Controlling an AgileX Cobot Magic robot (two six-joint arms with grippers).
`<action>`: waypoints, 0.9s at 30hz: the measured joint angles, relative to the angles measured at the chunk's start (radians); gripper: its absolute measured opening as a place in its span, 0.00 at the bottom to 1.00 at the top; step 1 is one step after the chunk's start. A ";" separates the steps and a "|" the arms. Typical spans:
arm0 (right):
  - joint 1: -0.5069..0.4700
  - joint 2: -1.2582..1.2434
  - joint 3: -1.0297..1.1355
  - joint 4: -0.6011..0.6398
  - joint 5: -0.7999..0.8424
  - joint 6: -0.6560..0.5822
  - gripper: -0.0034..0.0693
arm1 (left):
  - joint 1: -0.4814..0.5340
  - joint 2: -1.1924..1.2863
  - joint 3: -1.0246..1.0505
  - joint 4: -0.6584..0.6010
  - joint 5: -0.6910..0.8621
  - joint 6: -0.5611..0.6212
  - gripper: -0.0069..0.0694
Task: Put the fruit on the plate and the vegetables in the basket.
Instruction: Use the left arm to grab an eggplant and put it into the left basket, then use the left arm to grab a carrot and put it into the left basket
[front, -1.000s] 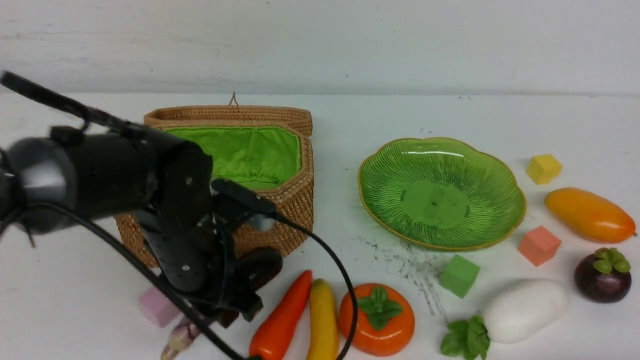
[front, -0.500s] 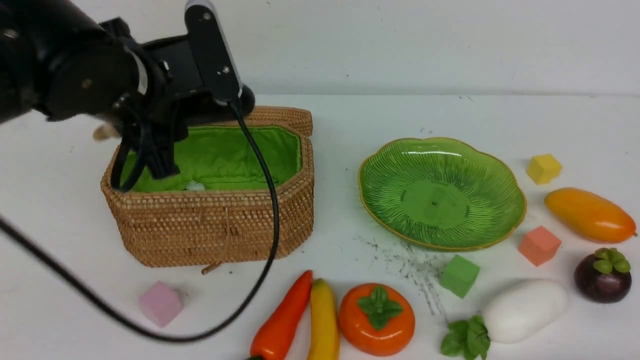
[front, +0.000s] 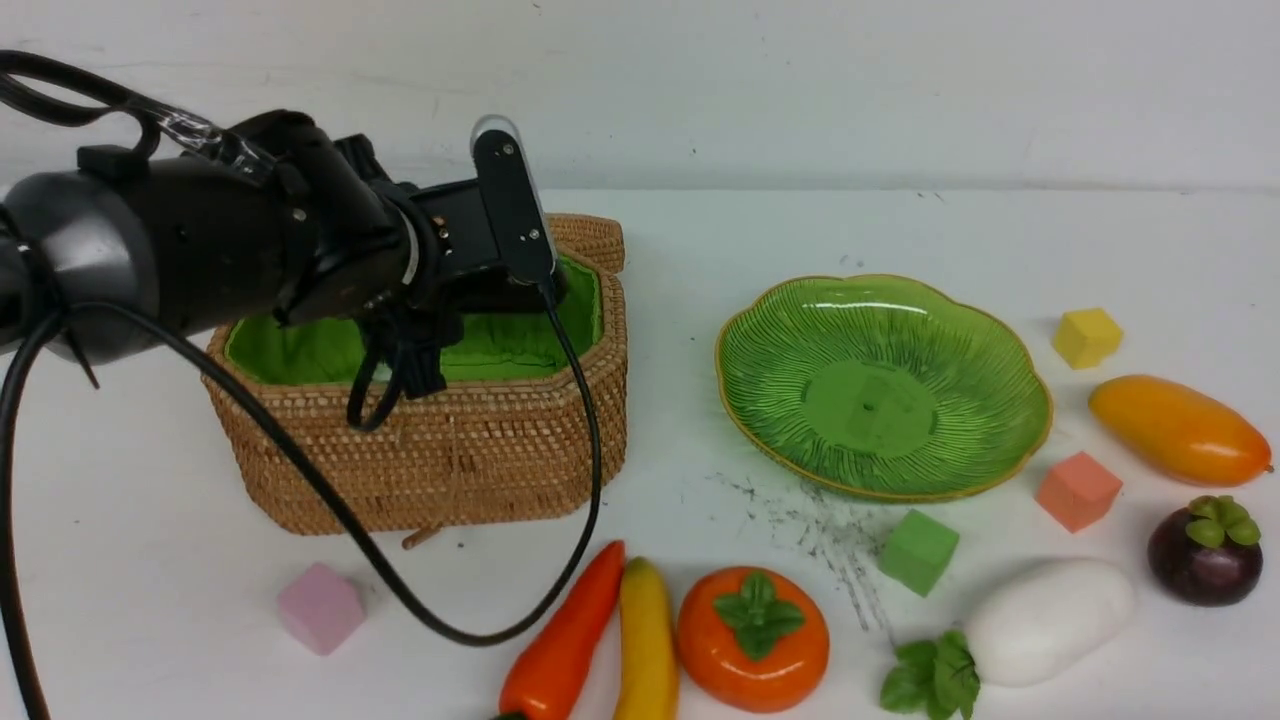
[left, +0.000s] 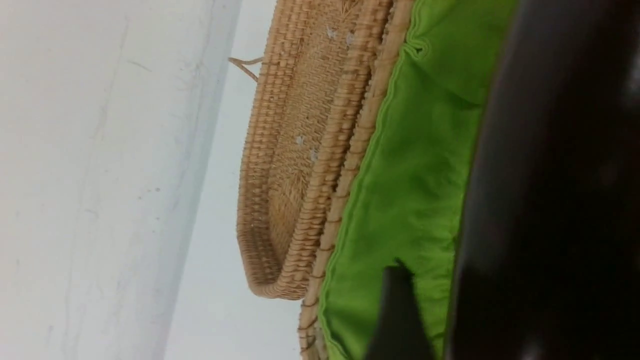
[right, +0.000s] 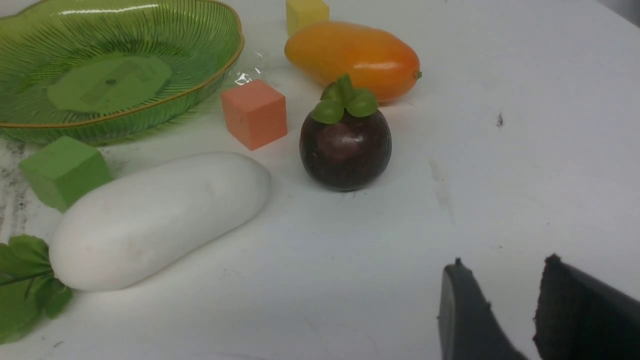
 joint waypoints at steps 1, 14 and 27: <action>0.000 0.000 0.000 0.000 0.000 0.000 0.38 | 0.000 -0.001 0.000 -0.019 0.000 -0.012 0.86; 0.000 0.000 0.000 0.000 0.000 0.000 0.38 | 0.000 -0.218 0.018 -0.488 0.224 -0.130 0.83; 0.000 0.000 0.000 0.000 0.000 0.000 0.38 | -0.002 -0.201 0.186 -1.068 0.504 -0.149 0.69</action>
